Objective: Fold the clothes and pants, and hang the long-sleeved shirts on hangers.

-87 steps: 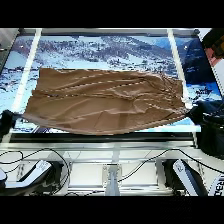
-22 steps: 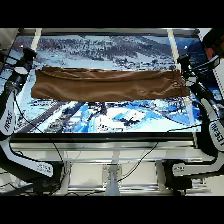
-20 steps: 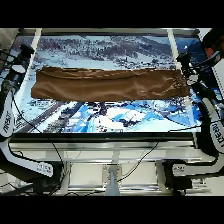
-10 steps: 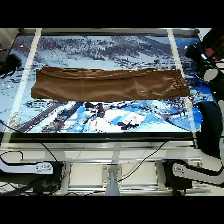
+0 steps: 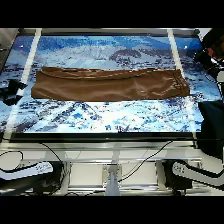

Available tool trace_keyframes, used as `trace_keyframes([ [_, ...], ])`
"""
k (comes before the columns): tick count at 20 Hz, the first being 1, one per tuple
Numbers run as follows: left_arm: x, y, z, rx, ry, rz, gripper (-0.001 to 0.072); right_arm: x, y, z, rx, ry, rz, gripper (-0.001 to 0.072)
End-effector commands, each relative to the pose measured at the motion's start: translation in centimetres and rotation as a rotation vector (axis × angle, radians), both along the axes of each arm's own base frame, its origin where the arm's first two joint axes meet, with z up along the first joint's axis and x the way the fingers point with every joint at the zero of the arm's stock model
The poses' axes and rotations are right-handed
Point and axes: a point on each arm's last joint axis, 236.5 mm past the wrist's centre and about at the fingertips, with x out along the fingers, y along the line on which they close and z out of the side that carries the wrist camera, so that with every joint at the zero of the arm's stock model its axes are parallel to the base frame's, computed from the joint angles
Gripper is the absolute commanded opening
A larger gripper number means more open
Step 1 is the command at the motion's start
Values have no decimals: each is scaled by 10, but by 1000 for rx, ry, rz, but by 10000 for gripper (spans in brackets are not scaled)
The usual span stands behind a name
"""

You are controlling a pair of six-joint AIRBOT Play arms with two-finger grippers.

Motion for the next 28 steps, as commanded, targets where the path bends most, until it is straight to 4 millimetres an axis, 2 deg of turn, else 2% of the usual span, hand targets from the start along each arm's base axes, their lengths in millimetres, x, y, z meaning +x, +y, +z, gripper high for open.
trace_keyframes([
  [1, 2, -23, -27, -62, 25, -7, 707, -1, -2, 0, -4, 4, -2, 683],
  [8, 16, -40, -83, -80, 75, 40, 702, 2, -7, 8, -18, -33, -19, 682],
  [11, 36, -38, -95, -80, 26, 111, 701, 2, -7, 9, -19, -36, -20, 682],
  [14, 46, -42, -117, -48, 26, 127, 700, 2, -8, 9, -19, -37, -21, 683],
  [16, 59, -42, -122, -35, -11, 174, 693, 2, -8, 9, -18, -37, -21, 682],
  [17, 66, -36, -117, 0, -45, 196, 608, 2, -7, 9, -18, -37, -20, 682],
  [18, 73, -31, -109, 35, -80, 212, 459, 2, -7, 9, -17, -37, -20, 682],
  [19, 79, -28, -102, 68, -112, 221, 280, 2, -7, 9, -17, -37, -20, 682],
  [21, 87, -23, -92, 114, -154, 231, 66, 2, -7, 9, -17, -36, -19, 682],
  [22, 91, -21, -87, 127, -169, 233, 15, 2, -6, 8, -15, -32, -18, 680],
  [23, 94, -21, -81, 143, -180, 215, 15, 1, -5, 6, -12, -22, -13, 614],
  [24, 100, -22, -69, 176, -201, 176, 14, -1, -2, 3, -5, -5, -4, 488],
  [25, 108, -24, -52, 216, -228, 130, 14, -3, 1, 0, 0, 12, 7, 441],
  [28, 129, -28, 30, 344, -371, 30, 13, -6, 21, 1, -69, 48, 89, 421],
])
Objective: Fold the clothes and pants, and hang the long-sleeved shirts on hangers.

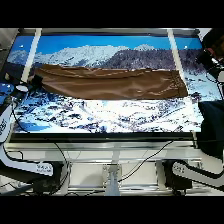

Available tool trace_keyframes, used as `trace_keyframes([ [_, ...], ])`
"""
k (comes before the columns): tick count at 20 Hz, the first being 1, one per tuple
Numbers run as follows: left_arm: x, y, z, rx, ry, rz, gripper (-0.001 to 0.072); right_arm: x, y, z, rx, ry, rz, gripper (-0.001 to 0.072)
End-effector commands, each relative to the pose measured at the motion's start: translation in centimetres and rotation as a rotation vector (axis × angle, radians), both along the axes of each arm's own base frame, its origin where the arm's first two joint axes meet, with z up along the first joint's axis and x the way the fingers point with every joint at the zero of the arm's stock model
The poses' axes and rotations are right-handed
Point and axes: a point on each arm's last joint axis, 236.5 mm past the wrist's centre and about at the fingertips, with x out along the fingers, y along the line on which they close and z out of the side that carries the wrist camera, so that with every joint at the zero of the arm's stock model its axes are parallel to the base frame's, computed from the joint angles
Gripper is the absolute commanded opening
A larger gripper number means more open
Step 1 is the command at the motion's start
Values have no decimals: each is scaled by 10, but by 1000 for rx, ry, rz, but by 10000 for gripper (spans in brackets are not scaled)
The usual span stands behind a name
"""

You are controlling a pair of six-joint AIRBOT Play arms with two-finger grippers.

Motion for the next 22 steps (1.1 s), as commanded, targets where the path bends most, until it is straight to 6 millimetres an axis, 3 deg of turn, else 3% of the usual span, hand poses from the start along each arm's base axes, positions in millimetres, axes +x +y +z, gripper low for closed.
trace_keyframes([
  [1, 20, -4, 93, 143, -145, -85, 13, -3, 26, 2, -69, 34, 96, 300],
  [2, 22, -12, 120, 147, -176, -121, 12, -1, 40, 9, -89, 22, 128, 110],
  [3, 21, -21, 139, 155, -194, -158, 13, 2, 58, 15, -93, 7, 161, 32],
  [6, 11, -54, 180, 207, -214, -304, 13, 16, 122, 35, -100, -39, 282, 31],
  [9, -9, -85, 190, 198, -182, -434, 13, 25, 198, 48, -60, -64, 414, 30],
  [12, -21, -100, 195, 191, -165, -499, 12, 35, 274, 45, -25, -64, 538, 29],
  [15, -32, -118, 192, 165, -136, -567, 13, 43, 344, 5, 59, 52, 642, 29],
  [17, -39, -133, 187, 149, -111, -622, 13, 38, 397, -27, 86, 149, 737, 28],
  [19, -40, -139, 186, 144, -107, -637, 13, 33, 452, -45, 88, 173, 824, 29],
  [22, -40, -150, 187, 143, -110, -661, 13, 34, 503, -83, 211, 257, 820, 28],
])
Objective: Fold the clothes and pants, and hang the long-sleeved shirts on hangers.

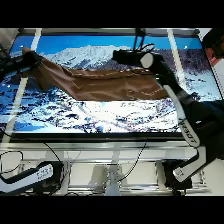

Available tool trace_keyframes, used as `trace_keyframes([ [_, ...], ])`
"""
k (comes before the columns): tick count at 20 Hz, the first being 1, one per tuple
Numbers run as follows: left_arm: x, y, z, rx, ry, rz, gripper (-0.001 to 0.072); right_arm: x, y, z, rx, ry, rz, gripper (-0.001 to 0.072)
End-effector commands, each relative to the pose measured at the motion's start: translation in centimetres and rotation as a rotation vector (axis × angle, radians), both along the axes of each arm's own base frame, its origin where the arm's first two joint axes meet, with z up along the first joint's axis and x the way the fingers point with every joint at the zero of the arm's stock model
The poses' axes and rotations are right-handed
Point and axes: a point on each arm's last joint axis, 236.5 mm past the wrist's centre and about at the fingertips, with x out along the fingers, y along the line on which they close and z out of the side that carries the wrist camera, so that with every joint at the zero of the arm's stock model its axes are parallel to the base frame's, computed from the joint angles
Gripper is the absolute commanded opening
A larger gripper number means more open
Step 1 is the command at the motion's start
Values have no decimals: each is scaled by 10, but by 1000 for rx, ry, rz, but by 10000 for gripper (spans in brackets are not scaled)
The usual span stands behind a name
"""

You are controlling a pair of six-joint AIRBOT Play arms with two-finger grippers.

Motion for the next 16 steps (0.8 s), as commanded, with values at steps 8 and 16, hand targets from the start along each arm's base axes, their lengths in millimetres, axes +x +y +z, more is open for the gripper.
trace_keyframes([
  [8, -19, -41, 45, 6, -89, -93, 13, -42, 140, -101, 198, 343, 118, 28],
  [16, -37, -106, 78, -89, -149, -214, 13, -89, 235, -112, 397, 371, 110, 27],
])
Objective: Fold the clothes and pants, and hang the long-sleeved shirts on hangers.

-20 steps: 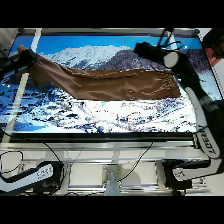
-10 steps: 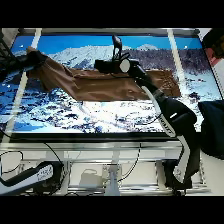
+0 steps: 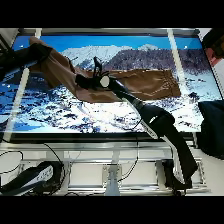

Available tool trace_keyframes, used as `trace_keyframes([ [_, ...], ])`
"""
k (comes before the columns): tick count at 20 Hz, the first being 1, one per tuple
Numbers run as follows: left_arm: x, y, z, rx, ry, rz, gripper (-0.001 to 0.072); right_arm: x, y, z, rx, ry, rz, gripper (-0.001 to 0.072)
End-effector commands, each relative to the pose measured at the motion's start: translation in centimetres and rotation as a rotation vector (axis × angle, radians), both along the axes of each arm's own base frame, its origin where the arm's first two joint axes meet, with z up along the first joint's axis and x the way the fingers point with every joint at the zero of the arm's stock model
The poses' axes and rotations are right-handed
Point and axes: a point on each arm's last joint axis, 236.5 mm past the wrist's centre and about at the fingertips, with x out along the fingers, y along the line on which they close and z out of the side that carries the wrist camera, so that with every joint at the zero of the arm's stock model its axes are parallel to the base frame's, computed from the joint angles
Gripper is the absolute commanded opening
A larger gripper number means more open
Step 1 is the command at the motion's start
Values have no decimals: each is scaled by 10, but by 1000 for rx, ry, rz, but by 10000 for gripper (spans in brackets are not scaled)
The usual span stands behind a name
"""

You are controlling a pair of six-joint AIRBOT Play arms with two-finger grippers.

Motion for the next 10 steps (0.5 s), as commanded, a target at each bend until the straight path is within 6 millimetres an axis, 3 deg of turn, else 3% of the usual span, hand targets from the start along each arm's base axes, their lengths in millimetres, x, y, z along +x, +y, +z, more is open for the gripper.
trace_keyframes([
  [1, -7, -28, 8, -21, -14, -57, 13, -23, 38, -5, 66, 14, -16, 27],
  [4, -7, -34, 7, -13, -17, -66, 13, -24, 38, -9, 51, 5, -9, 28],
  [6, -2, -30, -5, 17, 0, -60, 14, -14, 21, -4, 12, -15, 10, 28],
  [8, 8, -22, -32, 95, 37, -52, 14, -12, -13, 1, -114, -59, 121, 29],
  [10, 20, -21, -65, 116, 98, -54, 13, -14, -62, 12, -272, -110, 258, 29],
])
